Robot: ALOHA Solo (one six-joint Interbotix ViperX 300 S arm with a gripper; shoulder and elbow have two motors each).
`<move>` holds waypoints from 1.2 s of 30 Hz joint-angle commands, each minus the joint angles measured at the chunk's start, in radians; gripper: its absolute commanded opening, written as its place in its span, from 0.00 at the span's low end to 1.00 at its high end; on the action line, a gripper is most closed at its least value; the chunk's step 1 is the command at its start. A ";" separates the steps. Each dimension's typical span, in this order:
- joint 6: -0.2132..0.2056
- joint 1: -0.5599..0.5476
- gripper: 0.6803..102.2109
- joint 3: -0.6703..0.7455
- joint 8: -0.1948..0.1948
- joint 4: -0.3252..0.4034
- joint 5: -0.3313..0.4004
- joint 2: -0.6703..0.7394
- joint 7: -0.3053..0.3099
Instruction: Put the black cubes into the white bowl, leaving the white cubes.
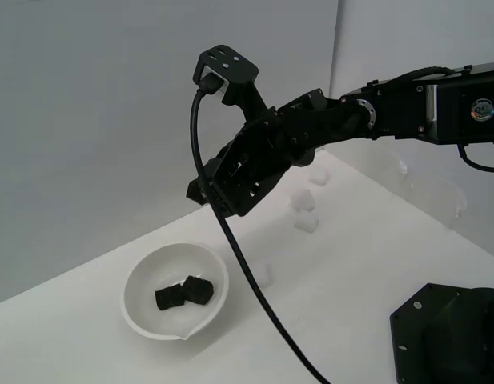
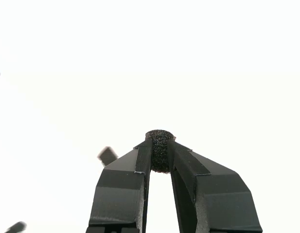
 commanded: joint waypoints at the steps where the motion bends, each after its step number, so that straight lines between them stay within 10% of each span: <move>1: -0.032 -0.064 0.02 0.034 0.002 -0.002 -0.008 0.028 -0.002; 9: -0.046 -0.173 0.08 0.038 0.002 -0.003 -0.008 0.031 -0.003; 18: -0.083 -0.190 0.78 0.025 0.003 -0.002 -0.006 0.018 -0.003; 26: -0.077 -0.158 0.79 0.052 0.006 0.032 0.023 0.044 -0.003; 31: -0.064 -0.048 0.66 0.175 0.008 0.109 0.106 0.169 -0.003; 36: -0.041 0.091 0.01 0.336 0.023 0.186 0.181 0.330 -0.005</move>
